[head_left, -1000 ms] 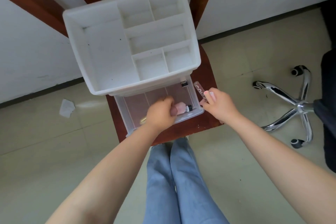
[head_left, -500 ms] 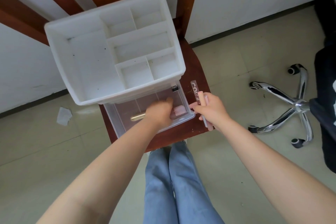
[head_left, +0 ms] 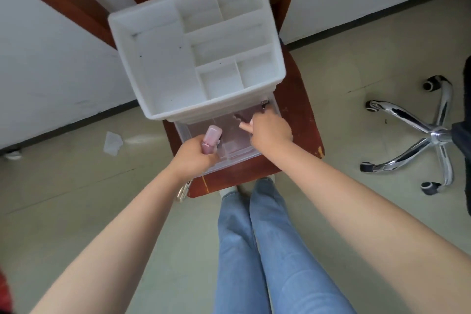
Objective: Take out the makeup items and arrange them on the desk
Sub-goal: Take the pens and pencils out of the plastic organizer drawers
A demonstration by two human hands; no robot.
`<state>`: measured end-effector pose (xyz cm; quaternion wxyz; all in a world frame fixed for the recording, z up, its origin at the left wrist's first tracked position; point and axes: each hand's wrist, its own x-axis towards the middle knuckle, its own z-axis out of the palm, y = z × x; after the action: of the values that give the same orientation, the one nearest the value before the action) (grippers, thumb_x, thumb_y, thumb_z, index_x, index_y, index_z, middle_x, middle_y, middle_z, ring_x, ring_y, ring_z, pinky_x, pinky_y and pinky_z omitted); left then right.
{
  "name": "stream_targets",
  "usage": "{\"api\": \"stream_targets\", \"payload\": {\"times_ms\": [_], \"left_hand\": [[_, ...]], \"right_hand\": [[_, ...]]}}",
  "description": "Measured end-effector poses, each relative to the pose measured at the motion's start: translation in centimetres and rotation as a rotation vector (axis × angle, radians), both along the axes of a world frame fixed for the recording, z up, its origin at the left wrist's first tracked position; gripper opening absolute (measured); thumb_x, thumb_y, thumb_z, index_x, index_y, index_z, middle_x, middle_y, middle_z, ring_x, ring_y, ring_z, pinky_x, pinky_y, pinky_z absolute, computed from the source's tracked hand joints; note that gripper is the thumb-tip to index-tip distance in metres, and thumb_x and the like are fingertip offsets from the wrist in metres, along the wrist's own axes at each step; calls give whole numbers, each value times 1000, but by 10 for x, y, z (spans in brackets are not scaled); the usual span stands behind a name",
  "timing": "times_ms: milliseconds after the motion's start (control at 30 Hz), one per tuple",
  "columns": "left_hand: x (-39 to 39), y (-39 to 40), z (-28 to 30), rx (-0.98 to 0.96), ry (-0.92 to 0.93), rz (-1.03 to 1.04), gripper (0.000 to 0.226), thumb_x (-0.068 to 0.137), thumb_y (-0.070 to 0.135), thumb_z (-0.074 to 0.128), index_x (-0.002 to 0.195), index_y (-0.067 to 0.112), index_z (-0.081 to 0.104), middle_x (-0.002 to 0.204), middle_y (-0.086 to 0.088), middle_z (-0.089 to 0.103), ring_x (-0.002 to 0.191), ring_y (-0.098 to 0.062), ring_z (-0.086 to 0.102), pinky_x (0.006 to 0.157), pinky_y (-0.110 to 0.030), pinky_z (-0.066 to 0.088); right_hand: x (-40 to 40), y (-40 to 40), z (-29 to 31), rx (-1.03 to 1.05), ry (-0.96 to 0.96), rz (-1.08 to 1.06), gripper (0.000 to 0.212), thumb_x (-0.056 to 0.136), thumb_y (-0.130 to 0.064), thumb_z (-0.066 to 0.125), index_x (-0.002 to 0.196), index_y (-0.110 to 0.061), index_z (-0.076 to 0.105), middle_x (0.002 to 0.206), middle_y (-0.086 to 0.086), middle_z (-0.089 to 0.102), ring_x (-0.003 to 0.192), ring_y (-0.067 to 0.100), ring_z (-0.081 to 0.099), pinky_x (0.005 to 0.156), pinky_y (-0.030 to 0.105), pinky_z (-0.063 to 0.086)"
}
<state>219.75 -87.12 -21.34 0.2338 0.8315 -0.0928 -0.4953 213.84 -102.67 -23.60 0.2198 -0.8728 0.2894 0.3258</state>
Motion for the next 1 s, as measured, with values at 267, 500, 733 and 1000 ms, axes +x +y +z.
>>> {"api": "stream_targets", "payload": {"times_ms": [267,500,733,1000], "left_hand": [[-7,37,-9,0,1,192,25,81,6,56,64,20,44,61,6,46,57,-11,43,55,-24,35],[-36,57,-23,-12,234,422,26,80,1,60,65,18,48,62,2,49,60,-14,47,55,-23,36],[-63,54,-33,27,-114,-300,11,81,5,47,88,7,54,101,-17,57,96,-33,52,75,-34,41],[-58,60,-30,38,-514,-414,29,74,-4,50,103,-7,55,138,-25,37,123,-39,35,98,-44,34]], "right_hand": [[33,11,-49,-208,57,32,40,97,-19,31,137,-12,30,142,23,28,109,34,54,65,37,46],[14,18,-12,-133,-93,245,24,89,-19,50,110,-10,55,111,17,53,96,33,57,63,31,38],[-92,28,13,-17,-194,504,32,50,-7,80,78,-7,66,72,11,62,51,29,58,39,26,34],[-94,0,-11,-82,-306,499,39,28,6,81,60,-3,61,64,15,61,41,29,54,32,20,35]]}}
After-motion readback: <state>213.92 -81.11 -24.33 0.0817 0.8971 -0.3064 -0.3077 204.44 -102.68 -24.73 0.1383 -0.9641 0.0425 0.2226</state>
